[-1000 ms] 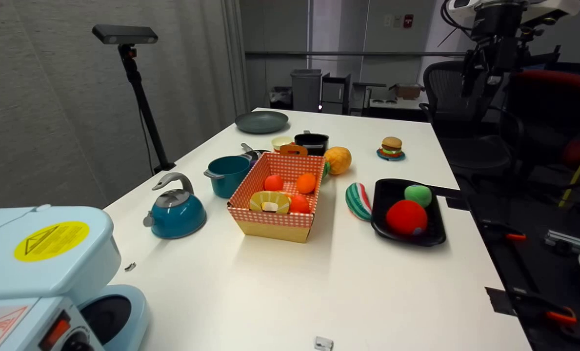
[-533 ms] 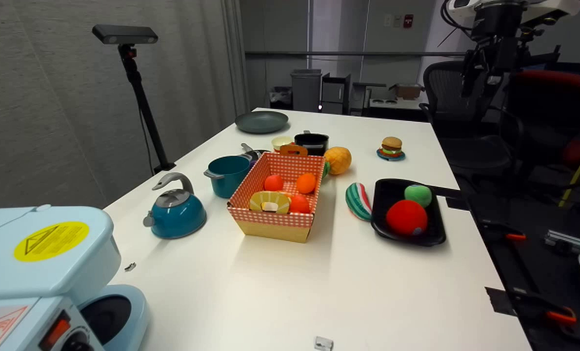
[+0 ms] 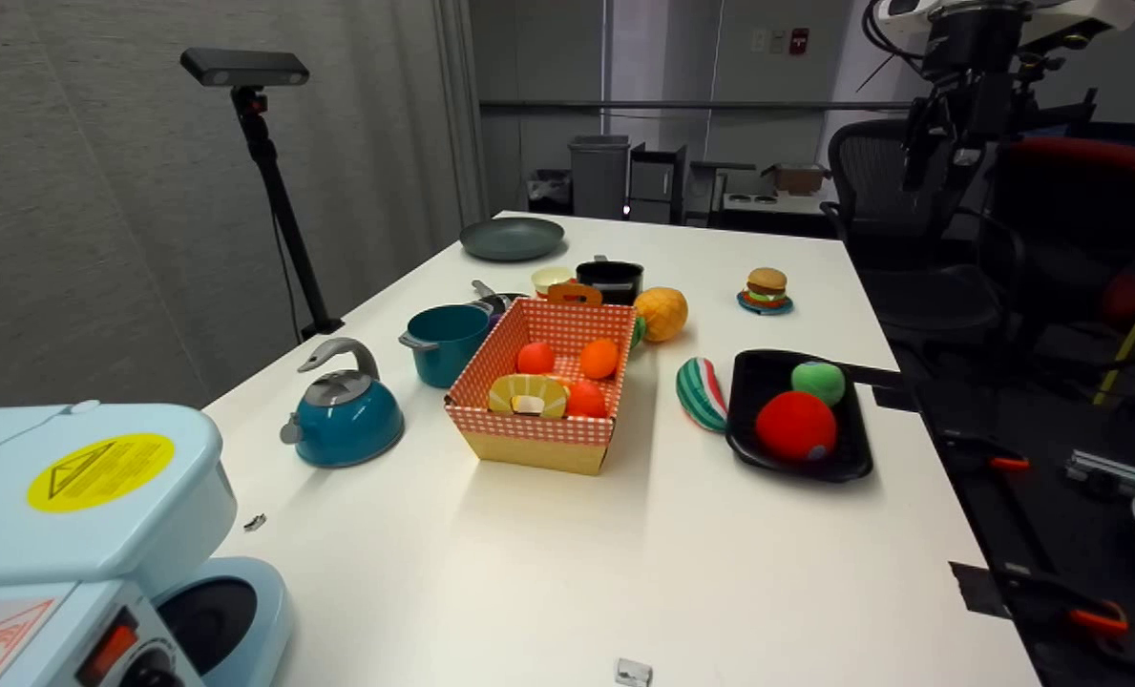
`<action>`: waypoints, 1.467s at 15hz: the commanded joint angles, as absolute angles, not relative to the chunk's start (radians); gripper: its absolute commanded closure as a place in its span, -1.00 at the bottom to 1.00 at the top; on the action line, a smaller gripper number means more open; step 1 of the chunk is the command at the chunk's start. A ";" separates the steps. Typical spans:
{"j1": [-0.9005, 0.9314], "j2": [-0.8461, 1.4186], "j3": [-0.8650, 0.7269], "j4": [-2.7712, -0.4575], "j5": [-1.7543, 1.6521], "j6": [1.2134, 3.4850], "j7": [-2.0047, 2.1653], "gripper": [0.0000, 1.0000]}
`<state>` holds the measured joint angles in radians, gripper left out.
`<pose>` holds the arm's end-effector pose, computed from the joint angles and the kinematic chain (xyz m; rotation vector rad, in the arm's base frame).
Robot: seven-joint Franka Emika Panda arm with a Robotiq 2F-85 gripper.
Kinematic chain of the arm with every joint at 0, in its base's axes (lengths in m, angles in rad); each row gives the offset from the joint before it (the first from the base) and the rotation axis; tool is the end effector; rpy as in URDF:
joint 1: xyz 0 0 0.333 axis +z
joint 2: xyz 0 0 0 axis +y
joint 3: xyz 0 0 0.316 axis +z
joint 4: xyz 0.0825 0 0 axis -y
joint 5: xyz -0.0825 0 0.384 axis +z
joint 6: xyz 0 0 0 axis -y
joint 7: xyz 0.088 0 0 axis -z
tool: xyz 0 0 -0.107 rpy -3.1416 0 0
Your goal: Remove the banana toy from the basket and put it on the table
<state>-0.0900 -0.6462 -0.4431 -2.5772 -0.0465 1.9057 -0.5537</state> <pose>0.3050 -0.1855 0.4459 -2.9102 -0.1865 -0.0630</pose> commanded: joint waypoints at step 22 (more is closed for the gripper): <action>-0.010 -0.220 -0.250 -2.536 0.031 2.225 -0.609 -1.00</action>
